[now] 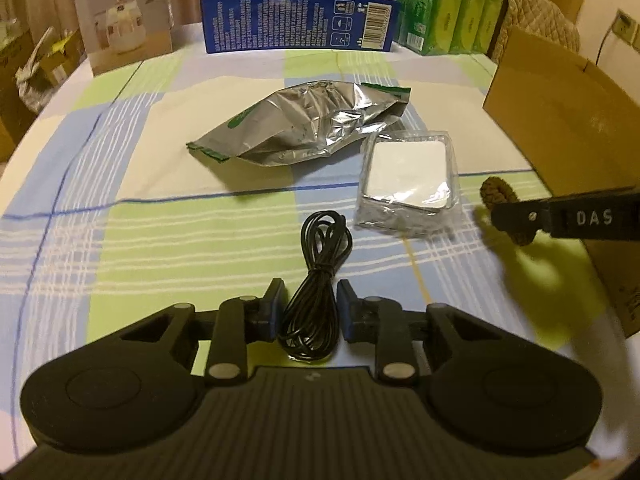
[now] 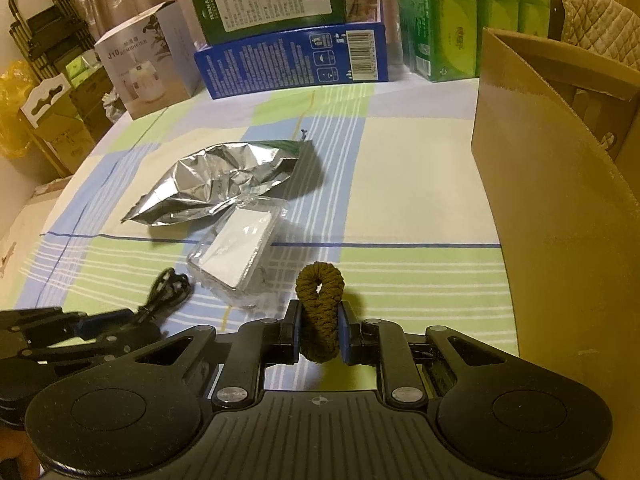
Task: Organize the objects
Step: 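Lift the black cable and hair tie ring above the table with both tools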
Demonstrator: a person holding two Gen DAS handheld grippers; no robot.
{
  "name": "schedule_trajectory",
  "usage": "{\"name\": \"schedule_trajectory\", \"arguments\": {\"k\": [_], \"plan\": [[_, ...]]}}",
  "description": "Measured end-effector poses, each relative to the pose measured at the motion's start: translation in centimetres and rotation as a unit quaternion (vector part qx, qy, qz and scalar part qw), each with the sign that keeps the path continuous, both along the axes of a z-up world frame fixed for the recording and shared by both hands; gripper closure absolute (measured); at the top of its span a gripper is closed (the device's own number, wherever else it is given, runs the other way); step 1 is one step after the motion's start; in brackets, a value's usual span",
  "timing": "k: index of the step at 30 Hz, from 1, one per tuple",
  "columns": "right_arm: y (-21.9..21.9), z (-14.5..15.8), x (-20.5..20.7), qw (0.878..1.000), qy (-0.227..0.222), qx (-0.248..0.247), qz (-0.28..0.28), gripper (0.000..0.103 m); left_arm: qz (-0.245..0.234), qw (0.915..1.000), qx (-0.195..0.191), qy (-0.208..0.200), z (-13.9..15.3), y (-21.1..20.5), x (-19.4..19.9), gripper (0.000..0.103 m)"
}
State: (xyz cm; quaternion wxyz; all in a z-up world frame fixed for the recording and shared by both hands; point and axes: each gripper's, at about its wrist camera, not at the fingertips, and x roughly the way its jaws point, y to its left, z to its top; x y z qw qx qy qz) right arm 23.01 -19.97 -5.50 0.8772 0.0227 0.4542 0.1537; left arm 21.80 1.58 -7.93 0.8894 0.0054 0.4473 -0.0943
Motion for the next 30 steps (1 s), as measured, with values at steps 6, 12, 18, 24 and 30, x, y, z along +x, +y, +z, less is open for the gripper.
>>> {"name": "schedule_trajectory", "arguments": {"k": [6, 12, 18, 24, 30], "plan": [[-0.2, 1.0, -1.0, 1.000, -0.010, 0.004, -0.008, 0.088, 0.018, 0.9997, -0.013, 0.000, 0.6, -0.1, -0.6, 0.082], [-0.8, 2.0, -2.1, 1.000, -0.018, 0.011, -0.021, 0.088, 0.042, 0.9987, -0.030, 0.000, 1.5, 0.5, -1.3, 0.089], [-0.9, 2.3, -3.1, 1.000, -0.016, 0.015, -0.020, 0.088, 0.025, 0.9996, -0.010, 0.008, 1.1, -0.1, -1.6, 0.093], [-1.0, 2.0, -3.0, 1.000, -0.011, 0.018, -0.019, 0.088, 0.012, 0.9996, 0.021, 0.012, 0.1, -0.7, -0.7, 0.086], [-0.7, 1.8, -2.8, 1.000, -0.010, 0.024, -0.015, 0.088, 0.016, 0.9997, 0.015, 0.014, 0.0, -0.7, -0.4, 0.092]]}}
